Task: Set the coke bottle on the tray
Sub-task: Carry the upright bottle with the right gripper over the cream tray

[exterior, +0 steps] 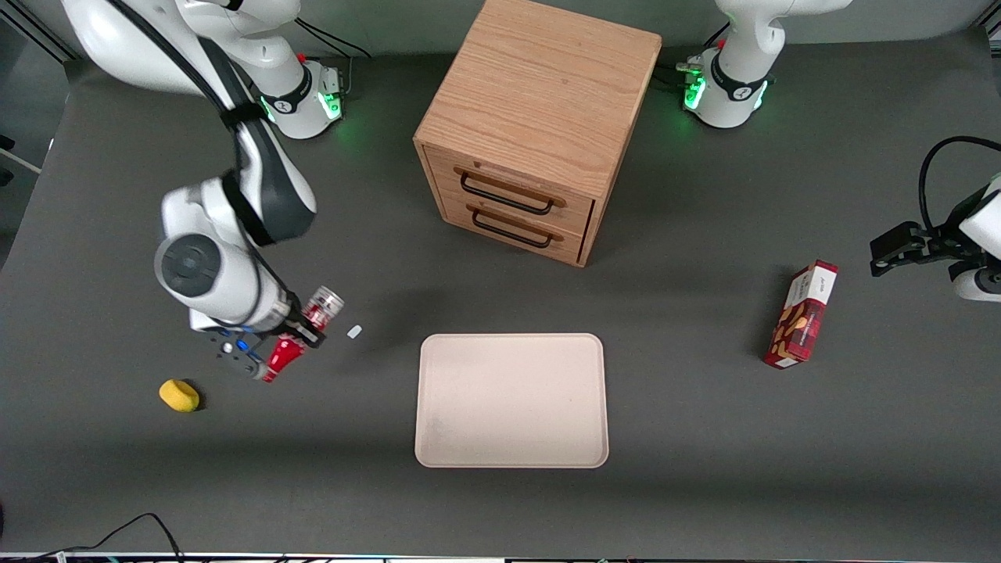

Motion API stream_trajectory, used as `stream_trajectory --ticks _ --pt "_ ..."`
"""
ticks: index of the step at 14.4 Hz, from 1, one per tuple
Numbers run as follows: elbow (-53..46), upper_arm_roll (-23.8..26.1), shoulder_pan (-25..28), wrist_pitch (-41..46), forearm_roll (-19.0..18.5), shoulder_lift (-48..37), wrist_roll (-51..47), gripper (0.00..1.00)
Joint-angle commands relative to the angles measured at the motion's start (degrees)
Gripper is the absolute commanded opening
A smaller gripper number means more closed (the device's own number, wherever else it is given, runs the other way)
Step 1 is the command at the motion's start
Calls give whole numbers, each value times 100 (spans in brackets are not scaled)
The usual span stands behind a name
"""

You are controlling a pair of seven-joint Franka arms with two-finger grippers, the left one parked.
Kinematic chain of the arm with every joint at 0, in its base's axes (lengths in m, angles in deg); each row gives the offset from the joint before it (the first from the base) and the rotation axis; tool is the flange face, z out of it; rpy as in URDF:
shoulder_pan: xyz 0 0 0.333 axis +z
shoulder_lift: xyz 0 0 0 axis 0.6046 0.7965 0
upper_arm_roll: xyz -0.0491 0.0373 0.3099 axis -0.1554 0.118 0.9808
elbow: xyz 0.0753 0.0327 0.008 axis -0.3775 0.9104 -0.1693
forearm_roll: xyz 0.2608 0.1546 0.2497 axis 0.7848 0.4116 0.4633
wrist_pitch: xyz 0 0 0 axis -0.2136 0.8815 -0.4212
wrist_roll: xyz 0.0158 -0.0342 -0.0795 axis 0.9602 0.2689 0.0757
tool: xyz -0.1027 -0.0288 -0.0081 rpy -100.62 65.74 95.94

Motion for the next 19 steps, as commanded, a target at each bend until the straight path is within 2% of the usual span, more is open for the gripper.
stream_trajectory --ticks 1,4,9,14,19 --pt "-957 78 -112 1195 230 -139 324 0" --pt "-2127 69 -103 2287 397 72 421 0" --pt "-2945 95 2 2782 425 510 430 0" --pt "-4167 16 538 2713 372 1819 737 0" --pt "-4283 25 811 1809 354 2541 1588 0"
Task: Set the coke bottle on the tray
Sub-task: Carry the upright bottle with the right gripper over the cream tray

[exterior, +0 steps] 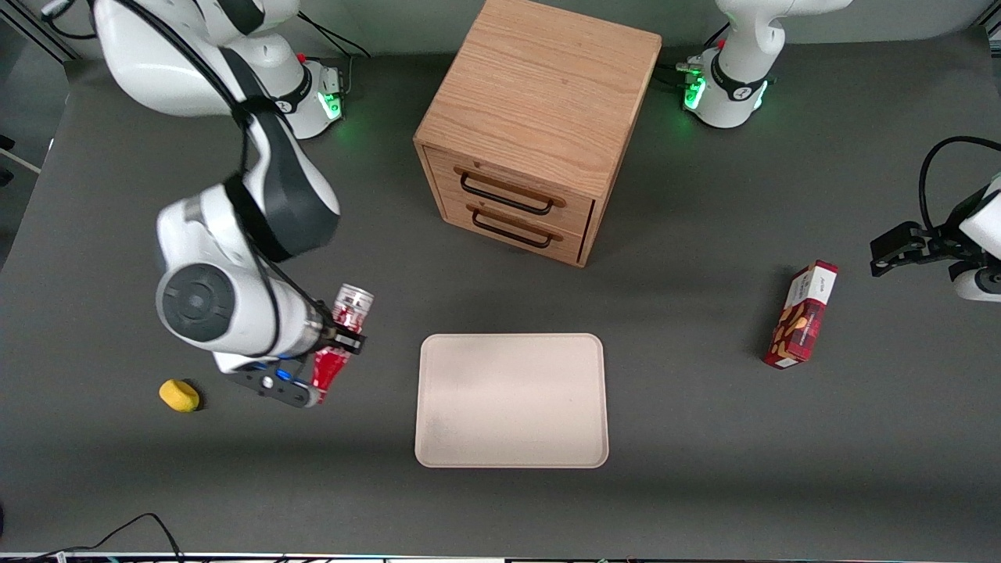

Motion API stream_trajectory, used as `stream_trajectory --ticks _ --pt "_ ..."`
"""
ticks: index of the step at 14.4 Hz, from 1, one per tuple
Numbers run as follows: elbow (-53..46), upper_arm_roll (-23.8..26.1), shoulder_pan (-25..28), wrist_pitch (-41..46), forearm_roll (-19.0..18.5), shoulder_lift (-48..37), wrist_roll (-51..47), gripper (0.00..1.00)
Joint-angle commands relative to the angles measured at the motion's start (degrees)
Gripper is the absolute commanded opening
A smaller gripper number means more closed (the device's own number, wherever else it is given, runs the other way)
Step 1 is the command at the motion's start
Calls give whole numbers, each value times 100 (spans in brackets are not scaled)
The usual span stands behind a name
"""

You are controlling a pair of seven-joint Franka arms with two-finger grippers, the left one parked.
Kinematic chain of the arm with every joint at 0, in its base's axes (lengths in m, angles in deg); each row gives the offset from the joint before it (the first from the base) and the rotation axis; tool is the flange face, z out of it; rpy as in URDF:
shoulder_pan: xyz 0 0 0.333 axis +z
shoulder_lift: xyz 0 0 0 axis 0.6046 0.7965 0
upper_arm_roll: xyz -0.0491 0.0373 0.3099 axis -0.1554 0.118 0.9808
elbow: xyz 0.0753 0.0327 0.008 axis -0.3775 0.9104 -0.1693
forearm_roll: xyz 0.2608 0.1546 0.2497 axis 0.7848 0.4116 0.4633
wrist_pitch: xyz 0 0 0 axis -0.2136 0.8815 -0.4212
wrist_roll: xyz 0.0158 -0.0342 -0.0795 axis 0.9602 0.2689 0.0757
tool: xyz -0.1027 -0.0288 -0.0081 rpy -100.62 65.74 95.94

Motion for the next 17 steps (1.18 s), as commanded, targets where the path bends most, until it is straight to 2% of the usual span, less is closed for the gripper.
stream_trajectory --ticks 1,5,10,17 --pt "-413 -63 220 -267 -15 418 561 0" --pt "-413 -72 353 -795 -15 867 1071 0" --pt "-413 -125 555 -1770 -24 1421 1203 0" --pt "-405 -107 634 -2395 -6 1913 1432 0"
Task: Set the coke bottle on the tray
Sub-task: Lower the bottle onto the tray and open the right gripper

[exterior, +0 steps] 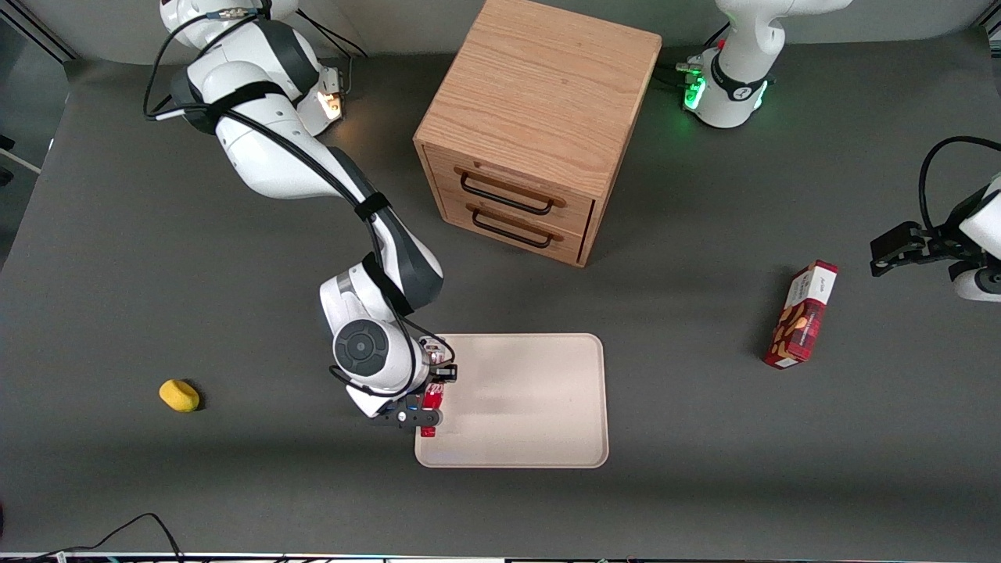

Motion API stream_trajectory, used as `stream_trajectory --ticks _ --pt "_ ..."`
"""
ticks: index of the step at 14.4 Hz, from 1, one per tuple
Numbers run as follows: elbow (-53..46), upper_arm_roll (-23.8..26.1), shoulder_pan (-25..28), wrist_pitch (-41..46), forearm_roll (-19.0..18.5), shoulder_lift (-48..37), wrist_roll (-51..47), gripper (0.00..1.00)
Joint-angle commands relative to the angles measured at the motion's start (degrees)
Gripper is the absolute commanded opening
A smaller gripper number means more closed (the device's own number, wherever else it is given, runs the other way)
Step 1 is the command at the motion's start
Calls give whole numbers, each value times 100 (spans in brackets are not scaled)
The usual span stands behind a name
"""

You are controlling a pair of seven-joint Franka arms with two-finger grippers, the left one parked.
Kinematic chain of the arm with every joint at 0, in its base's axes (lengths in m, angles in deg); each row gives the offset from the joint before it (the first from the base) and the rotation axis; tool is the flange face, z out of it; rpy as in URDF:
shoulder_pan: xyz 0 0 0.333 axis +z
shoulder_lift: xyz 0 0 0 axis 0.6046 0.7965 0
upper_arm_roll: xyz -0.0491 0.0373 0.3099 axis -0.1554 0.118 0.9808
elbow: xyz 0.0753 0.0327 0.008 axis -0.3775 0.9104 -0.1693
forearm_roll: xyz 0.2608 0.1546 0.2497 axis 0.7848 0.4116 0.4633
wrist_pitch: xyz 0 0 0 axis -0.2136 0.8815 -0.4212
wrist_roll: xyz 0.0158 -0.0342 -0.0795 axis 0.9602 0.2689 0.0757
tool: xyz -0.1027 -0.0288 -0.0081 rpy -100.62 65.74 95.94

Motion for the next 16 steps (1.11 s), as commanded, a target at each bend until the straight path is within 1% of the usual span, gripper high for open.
stream_trajectory --ticks 1,4,9,10,11,12,16 --pt "-254 -64 65 -130 0 201 230 0" --pt "-219 -72 65 -498 9 350 222 0" --pt "-184 -72 82 -648 9 421 222 0" --pt "-184 -72 73 -649 9 421 222 1" --pt "-184 -72 73 -649 9 421 222 43" --pt "-184 -72 82 -649 0 412 178 99" --pt "-184 -72 82 -649 9 412 187 100"
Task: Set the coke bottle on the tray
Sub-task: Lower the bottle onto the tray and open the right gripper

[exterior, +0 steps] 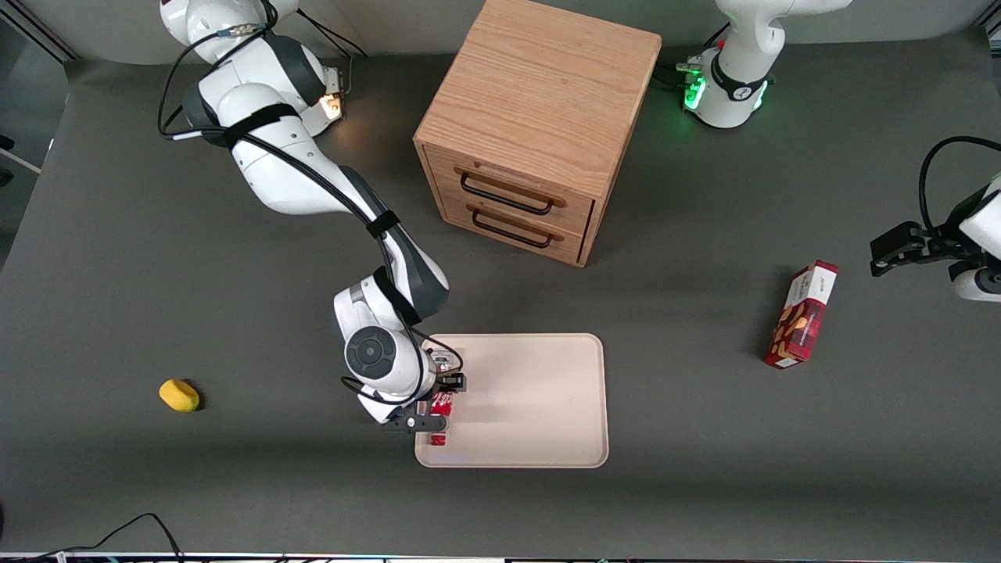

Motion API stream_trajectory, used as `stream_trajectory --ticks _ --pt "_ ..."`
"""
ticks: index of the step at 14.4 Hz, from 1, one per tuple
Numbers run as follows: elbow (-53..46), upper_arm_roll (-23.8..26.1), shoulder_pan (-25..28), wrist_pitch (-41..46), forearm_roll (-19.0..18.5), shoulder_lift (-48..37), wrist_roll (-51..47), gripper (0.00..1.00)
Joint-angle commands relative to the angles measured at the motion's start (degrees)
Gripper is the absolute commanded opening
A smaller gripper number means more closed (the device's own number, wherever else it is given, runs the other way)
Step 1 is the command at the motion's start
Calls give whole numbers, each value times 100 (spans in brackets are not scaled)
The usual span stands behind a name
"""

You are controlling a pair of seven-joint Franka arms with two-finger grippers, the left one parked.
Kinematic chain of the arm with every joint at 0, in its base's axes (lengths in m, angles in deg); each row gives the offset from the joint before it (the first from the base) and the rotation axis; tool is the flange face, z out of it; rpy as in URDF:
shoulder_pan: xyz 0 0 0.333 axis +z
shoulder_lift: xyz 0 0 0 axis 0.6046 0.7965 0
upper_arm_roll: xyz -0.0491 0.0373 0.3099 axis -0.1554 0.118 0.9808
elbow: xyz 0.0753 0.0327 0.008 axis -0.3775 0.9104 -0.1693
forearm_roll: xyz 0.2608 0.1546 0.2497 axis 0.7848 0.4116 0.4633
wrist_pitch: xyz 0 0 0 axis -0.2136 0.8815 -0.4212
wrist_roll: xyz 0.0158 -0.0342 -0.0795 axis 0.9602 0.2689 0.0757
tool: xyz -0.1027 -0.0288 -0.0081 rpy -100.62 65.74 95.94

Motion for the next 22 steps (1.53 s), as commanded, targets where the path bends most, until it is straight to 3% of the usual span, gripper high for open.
stream_trajectory --ticks 1,16,22 --pt "-153 -81 71 -3 9 54 56 100" --pt "-153 -72 79 14 9 36 38 100" --pt "-153 -37 45 847 70 -341 -6 100"
